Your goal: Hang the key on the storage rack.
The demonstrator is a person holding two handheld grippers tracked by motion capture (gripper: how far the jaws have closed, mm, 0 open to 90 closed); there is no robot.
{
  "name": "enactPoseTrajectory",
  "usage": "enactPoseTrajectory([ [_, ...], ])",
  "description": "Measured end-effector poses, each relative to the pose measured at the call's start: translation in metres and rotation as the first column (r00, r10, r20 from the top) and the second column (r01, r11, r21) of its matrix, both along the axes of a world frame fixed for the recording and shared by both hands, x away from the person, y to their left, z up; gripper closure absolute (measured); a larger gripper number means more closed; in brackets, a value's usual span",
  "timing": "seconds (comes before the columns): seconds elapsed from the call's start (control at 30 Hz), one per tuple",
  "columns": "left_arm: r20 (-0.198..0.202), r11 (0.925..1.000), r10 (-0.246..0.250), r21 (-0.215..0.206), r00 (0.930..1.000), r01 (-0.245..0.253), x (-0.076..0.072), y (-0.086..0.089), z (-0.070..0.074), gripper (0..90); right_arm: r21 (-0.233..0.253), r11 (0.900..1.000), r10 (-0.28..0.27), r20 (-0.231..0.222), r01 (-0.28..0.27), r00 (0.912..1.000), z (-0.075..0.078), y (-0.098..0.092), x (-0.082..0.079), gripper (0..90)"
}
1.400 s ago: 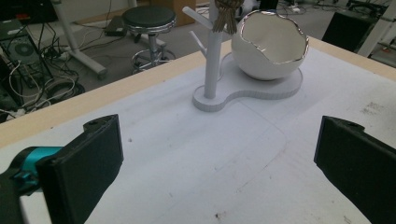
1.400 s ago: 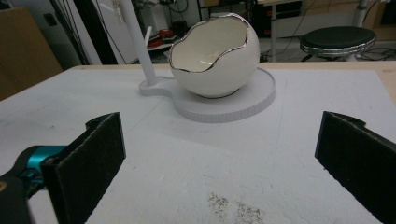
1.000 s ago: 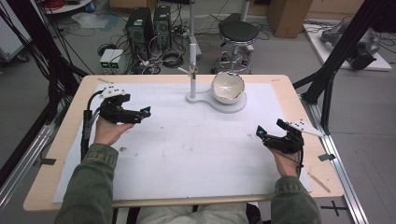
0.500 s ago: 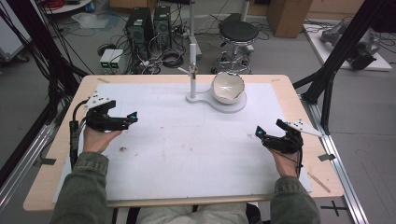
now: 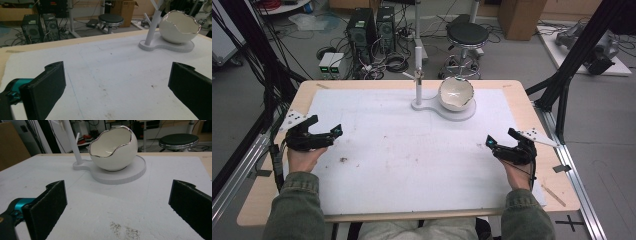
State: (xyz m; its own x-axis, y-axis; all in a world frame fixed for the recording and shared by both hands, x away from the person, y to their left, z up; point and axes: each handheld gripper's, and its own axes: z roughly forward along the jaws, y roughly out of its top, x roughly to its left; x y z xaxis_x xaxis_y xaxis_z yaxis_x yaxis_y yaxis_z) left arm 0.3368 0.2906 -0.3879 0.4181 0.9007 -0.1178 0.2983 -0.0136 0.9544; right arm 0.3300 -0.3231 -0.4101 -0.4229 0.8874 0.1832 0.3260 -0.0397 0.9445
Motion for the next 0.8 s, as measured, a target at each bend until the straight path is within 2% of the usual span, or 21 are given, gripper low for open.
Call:
enactPoseTrajectory([
  [0.23, 0.032, 0.9993, 0.03, -0.025, 0.999, -0.029, -0.009, 0.011, -0.011, 1.6, 0.002, 1.0, -0.005, 0.001, 0.005, 1.0, 0.0, -0.001, -0.002, 0.6],
  [0.33, 0.027, 0.9979, 0.047, -0.047, 0.9985, -0.045, -0.012, 0.015, -0.017, 1.6, -0.003, 1.0, -0.005, 0.004, 0.005, 1.0, 0.0, -0.001, -0.002, 0.6],
  [0.43, 0.029, 0.9978, 0.056, -0.035, 0.998, -0.055, -0.014, 0.016, -0.019, 1.6, -0.008, 1.0, -0.004, 0.003, 0.004, 1.0, 0.0, 0.0, -0.001, 0.6],
  [0.5, 0.016, 0.9972, 0.067, -0.036, 0.9976, -0.066, -0.013, 0.018, -0.021, 1.6, -0.008, 1.0, -0.005, 0.0, 0.005, 1.0, 0.0, 0.0, -0.001, 0.6],
  [0.67, 0.032, 0.9964, 0.054, -0.067, 0.998, -0.051, -0.014, 0.02, -0.02, 1.7, -0.025, 1.0, -0.001, 0.0, 0.001, 1.0, -0.001, 0.001, 0.0, 0.6],
  [0.8, 0.032, 0.9966, 0.054, -0.064, 0.998, -0.052, -0.014, 0.019, -0.02, 1.6, -0.021, 1.0, -0.002, -0.003, 0.002, 1.0, 0.0, 0.001, -0.002, 0.6],
])
